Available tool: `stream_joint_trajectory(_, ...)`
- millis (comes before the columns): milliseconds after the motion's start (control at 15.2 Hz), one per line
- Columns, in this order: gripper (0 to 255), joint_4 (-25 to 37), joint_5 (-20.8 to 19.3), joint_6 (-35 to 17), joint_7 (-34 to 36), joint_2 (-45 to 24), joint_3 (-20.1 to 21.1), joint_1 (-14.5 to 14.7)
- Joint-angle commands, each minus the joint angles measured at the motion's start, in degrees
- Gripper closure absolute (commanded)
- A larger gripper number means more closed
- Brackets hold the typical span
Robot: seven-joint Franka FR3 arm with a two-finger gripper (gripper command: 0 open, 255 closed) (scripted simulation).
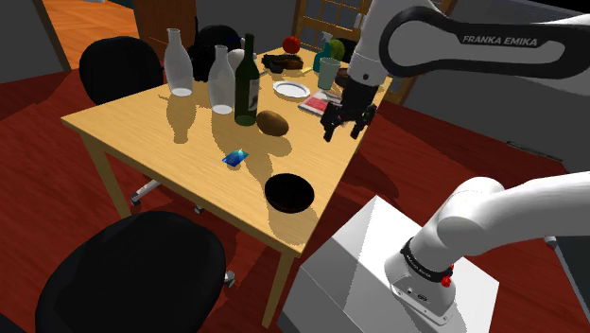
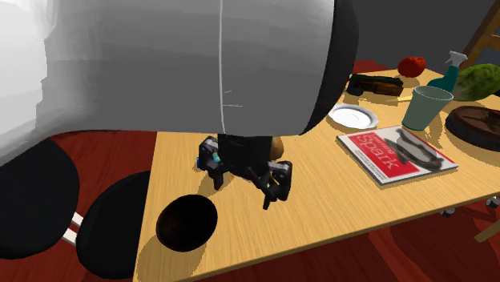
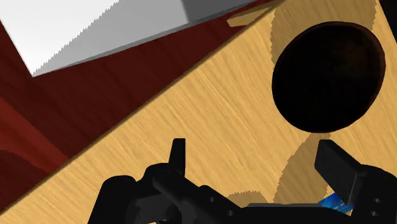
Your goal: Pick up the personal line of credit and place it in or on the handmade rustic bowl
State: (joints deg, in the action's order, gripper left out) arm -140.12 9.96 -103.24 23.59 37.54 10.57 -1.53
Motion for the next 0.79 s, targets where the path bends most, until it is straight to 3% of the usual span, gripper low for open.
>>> stream_joint_trajectory(0, 0, 1.0, 0.6, -3.6, 6.1, -3.9, 3.4, -0.8)
stream_joint_trajectory(396, 0, 7.1, -1.4, -11.2, 24.6, -16.1, 12.6, -4.1)
stream_joint_trajectory(726, 0, 15.1, -8.4, -15.1, 41.7, -28.7, 18.8, -7.2)
